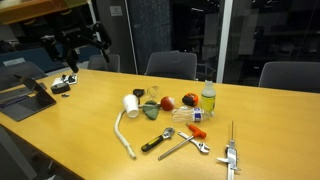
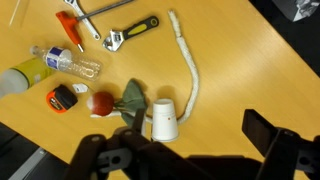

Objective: Pick up the cup and put it upright on the table

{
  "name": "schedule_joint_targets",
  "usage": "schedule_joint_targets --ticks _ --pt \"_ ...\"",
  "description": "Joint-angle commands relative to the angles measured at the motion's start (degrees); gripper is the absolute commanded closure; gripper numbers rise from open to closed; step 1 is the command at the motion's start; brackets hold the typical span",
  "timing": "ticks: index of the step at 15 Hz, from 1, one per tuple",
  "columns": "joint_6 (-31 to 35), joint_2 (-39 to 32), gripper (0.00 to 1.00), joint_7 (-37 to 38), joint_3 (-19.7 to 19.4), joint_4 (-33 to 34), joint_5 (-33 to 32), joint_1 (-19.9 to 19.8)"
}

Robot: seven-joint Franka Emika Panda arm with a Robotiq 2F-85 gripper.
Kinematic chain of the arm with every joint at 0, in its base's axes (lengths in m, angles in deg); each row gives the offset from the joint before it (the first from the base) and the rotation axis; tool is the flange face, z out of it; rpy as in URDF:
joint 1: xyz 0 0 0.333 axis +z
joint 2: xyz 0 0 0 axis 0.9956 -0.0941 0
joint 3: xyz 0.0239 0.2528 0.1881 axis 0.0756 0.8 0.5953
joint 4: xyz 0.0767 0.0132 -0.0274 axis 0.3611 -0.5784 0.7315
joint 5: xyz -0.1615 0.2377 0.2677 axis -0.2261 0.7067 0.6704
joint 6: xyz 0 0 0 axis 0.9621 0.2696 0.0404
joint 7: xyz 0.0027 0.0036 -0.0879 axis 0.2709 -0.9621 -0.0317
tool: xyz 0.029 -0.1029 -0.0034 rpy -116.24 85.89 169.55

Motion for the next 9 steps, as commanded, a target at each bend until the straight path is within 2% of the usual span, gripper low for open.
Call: schedule_joint_targets --ticks 1,6,9 --pt "8.9 -5.9 0.00 -2.1 -1.8 0.5 1.1 1.1" --pt "17.7 -14.8 0.00 -4.9 -4.3 0.4 1.9 0.6" --pt "22.0 -21.6 0.00 -4.2 -4.5 1.9 2.0 -0.3"
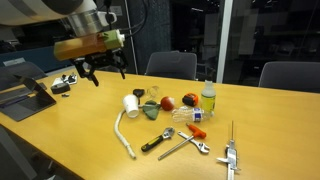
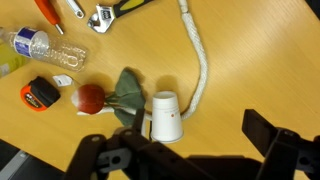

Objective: Pick up the cup and put it upright on the table

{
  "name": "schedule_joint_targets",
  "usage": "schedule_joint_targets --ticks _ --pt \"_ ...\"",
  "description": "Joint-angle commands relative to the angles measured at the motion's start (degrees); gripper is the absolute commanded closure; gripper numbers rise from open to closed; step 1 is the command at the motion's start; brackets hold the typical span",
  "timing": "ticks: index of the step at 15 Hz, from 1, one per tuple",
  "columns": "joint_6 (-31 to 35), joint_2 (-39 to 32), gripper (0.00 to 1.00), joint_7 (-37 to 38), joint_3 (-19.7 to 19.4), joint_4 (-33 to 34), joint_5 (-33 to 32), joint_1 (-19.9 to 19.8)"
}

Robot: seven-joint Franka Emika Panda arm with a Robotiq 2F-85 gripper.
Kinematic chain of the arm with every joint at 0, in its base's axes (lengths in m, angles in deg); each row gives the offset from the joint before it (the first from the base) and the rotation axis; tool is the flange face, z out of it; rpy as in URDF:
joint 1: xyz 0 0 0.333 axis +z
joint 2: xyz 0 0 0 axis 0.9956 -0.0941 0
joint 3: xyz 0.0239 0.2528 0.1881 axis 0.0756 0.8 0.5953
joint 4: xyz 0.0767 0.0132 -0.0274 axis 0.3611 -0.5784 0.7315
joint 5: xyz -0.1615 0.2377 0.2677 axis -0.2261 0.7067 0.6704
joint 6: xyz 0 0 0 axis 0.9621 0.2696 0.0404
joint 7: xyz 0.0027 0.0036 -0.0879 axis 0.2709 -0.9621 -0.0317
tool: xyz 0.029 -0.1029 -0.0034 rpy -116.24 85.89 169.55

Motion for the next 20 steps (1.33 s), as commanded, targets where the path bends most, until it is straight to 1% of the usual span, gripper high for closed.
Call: schedule_joint_targets --ticks 1,6,10,13,17,20 --pt "5.9 -9.0 0.00 -0.6 -0.5 3.3 1.3 -0.6" --pt "12.1 -19.8 0.00 0.2 0.9 9.3 1.1 -1.7" --pt "14.7 -29.2 0.00 1.1 2.5 14.9 0.0 -3.0" --pt "15.0 -35.7 0.00 1.0 3.8 19.4 -0.3 -4.1" --pt "13.0 -43.1 0.00 -0.5 5.3 25.9 0.0 -6.1" --pt "11.3 -48.2 0.00 -0.2 5.9 30.7 -0.6 -7.1"
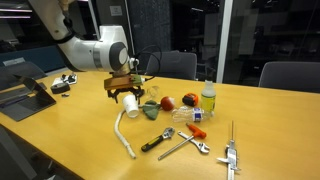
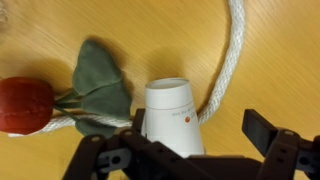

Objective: Pick up the cup and put it upright on the table

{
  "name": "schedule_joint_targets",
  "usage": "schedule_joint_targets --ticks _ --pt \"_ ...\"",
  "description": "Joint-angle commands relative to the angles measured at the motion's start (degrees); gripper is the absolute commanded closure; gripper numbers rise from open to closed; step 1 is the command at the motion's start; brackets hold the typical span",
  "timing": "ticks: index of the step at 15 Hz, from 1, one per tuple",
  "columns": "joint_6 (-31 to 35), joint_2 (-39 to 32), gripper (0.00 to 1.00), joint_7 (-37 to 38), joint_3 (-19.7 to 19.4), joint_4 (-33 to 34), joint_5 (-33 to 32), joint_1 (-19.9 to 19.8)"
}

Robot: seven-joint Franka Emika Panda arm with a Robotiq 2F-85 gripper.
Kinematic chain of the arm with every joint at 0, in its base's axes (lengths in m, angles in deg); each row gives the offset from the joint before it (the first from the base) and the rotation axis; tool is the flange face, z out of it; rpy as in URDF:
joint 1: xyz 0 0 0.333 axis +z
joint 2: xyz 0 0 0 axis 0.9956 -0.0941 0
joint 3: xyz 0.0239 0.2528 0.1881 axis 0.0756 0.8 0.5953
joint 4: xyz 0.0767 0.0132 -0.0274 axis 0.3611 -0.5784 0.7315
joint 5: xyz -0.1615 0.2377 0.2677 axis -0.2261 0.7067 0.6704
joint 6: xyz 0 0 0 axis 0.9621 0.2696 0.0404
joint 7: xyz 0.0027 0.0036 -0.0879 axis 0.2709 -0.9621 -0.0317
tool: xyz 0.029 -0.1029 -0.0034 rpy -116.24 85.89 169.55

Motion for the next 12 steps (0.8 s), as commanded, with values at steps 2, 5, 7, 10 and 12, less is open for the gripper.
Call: schedule_joint_targets --ticks 2,5,7,10,12 --pt "-2.8 -8.7 0.00 0.0 1.3 9.7 -1.4 -1.9" --pt "-4.2 -12.3 0.00 -0.3 1.5 13.7 -1.4 -2.3" --pt "-5.1 -14.6 0.00 -0.3 1.5 16.1 -1.5 -2.4" --pt "-6.5 -17.3 0.00 -0.5 1.6 19.1 -1.5 -2.4" --pt "-7.1 -18.7 0.00 -0.5 1.7 20.6 -1.5 -2.5"
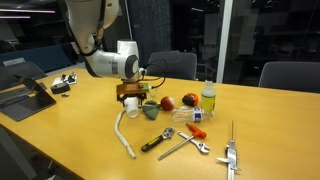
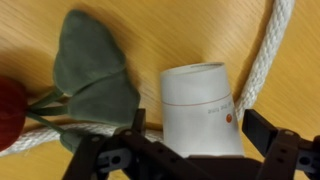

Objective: Pick up the cup and put it upright on the table

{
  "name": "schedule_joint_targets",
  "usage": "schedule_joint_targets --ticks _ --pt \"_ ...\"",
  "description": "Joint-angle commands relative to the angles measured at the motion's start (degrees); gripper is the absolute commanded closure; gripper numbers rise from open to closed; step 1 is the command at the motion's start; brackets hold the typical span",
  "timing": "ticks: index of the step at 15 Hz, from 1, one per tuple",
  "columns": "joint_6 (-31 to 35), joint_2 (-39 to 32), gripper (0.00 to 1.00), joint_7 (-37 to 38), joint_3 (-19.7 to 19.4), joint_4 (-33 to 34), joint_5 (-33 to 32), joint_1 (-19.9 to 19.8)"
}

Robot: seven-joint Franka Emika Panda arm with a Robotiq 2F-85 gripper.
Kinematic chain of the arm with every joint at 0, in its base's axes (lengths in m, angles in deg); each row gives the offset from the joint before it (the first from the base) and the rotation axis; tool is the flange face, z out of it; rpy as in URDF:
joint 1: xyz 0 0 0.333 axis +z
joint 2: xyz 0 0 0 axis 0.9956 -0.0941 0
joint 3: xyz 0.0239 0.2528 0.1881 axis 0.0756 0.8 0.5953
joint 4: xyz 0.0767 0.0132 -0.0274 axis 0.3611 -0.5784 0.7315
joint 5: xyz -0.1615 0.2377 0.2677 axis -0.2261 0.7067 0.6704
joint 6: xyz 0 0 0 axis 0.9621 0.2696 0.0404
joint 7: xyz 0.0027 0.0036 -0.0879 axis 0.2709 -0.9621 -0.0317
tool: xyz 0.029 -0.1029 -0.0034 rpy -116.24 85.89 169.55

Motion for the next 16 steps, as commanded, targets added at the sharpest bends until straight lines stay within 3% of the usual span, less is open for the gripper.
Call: schedule_joint_targets --ticks 1,3,4,5,9,13,16 --pt "-2.4 -4.0 0.00 -0.5 1.1 5.4 -1.0 -0.9" --pt "-2.5 -4.9 0.00 -0.4 1.1 6.3 -1.1 -0.9" --pt "-2.4 -5.3 0.25 -0.5 1.1 6.6 -1.2 -0.8" --pt "-2.4 -5.6 0.26 -0.5 1.1 6.9 -1.3 -0.8" --pt "-2.5 -5.8 0.55 -0.4 1.1 7.3 -1.7 -0.8" --pt "-2.0 -5.5 0.66 -0.3 1.4 7.1 -1.1 -1.2" --pt "0.9 -4.6 0.72 0.1 3.6 5.2 2.2 -3.7"
